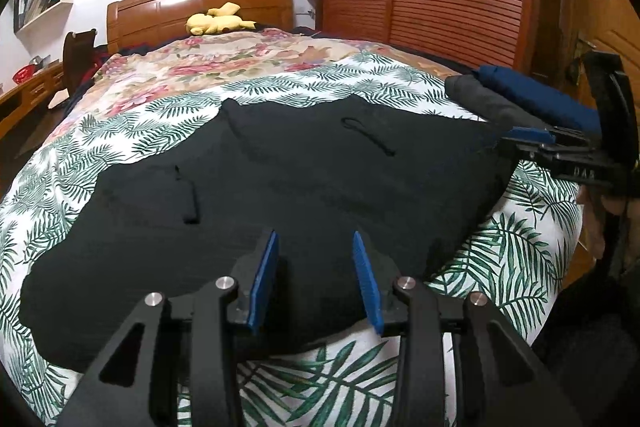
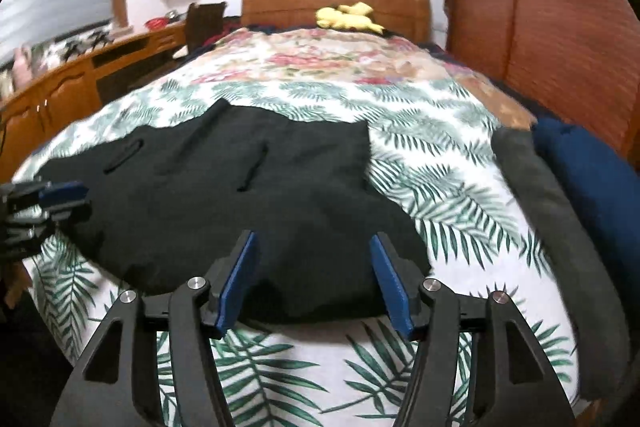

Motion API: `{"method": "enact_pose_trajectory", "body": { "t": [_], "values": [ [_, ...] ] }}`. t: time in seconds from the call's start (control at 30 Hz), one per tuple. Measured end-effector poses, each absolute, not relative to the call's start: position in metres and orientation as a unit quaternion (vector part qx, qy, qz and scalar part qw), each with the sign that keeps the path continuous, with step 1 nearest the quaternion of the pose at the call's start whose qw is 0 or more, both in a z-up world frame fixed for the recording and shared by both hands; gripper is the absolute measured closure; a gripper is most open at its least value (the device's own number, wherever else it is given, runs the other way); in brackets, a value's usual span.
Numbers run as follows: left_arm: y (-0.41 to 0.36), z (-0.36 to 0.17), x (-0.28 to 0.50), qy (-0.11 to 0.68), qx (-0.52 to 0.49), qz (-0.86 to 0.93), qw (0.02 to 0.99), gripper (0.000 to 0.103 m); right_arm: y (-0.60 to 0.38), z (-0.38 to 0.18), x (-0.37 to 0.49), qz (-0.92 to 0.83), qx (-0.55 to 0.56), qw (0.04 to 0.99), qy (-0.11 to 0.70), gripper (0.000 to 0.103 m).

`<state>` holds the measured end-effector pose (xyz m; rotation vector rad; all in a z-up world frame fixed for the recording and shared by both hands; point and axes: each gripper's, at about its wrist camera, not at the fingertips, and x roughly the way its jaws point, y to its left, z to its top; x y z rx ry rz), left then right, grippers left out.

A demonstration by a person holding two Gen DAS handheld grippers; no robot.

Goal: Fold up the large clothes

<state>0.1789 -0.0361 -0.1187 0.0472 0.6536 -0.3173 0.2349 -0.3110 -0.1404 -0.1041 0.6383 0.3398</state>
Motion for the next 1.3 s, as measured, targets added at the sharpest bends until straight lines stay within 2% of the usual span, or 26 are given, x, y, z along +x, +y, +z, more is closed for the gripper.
{"method": "enact_pose_trajectory", "body": {
  "t": [0.27,0.63,1.03,1.2,1.27,1.3],
  "values": [
    [-0.046,-0.124,0.179,0.327,0.032,-0.162,0.930,0.066,-0.333,-0.151,0.247,0.126,-0.034,0.935,0.330,0.031],
    [-0.047,-0.129,0.182,0.336,0.031,-0.161,0.927,0.066,-0.350,-0.173,0.269,0.140,0.067,0.909,0.387,0.027],
    [-0.046,-0.130,0.183,0.340,0.033,-0.163,0.926,0.065,-0.344,-0.186,0.278,0.165,0.119,0.883,0.423,0.027],
    [-0.046,-0.132,0.184,0.344,0.034,-0.163,0.924,0.065,-0.337,-0.180,0.274,0.180,0.106,0.886,0.414,0.049],
    [-0.046,-0.133,0.185,0.346,0.034,-0.163,0.923,0.065,-0.337,-0.175,0.271,0.189,0.103,0.891,0.401,0.071],
    [-0.046,-0.133,0.185,0.346,0.033,-0.163,0.923,0.065,-0.336,-0.173,0.271,0.193,0.103,0.892,0.396,0.073]
  ]
}}
